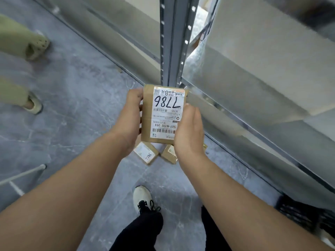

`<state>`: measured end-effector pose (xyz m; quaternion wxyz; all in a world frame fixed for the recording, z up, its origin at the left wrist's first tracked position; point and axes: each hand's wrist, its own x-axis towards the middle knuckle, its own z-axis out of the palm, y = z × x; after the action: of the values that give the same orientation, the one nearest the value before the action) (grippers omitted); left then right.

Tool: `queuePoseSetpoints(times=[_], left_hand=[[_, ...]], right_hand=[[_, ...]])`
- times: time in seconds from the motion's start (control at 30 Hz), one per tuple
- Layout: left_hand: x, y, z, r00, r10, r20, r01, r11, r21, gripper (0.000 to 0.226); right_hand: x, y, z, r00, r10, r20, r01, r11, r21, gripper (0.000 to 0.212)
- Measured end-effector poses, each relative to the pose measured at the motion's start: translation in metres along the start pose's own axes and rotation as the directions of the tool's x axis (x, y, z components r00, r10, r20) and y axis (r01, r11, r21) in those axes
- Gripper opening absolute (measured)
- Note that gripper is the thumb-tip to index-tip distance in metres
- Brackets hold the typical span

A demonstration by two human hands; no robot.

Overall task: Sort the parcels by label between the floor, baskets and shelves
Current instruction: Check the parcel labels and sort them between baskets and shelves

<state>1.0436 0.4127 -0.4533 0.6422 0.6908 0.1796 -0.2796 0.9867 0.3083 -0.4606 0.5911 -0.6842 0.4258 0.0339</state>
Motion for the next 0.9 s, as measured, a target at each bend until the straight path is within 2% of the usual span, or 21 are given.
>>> queuePoseSetpoints(times=[0.17, 0.43, 0.67, 0.9], left_hand=[[-0.053, 0.086, -0.011, 0.994, 0.1, 0.045, -0.1, 0.995, 0.008, 0.051], [-0.153, 0.192, -0.024, 0.955, 0.267, 0.129, -0.268, 0.963, -0.008, 0.053], [-0.245, 0.27, -0.008, 0.912, 0.39, 0.13, -0.377, 0.919, -0.112, 0.048], [-0.362, 0.343, 0.031, 0.779, 0.607, 0.157, -0.598, 0.794, -0.106, 0.047]], right_hand=[[-0.041, -0.083, -0.025, 0.988, -0.142, -0.068, 0.146, 0.988, 0.059, 0.041], [-0.132, -0.197, -0.066, 0.959, -0.224, -0.176, 0.257, 0.946, 0.199, 0.052], [-0.2, -0.271, -0.127, 0.918, -0.343, -0.201, 0.384, 0.897, 0.221, 0.056], [-0.279, -0.34, -0.214, 0.829, -0.515, -0.218, 0.559, 0.786, 0.264, 0.066]])
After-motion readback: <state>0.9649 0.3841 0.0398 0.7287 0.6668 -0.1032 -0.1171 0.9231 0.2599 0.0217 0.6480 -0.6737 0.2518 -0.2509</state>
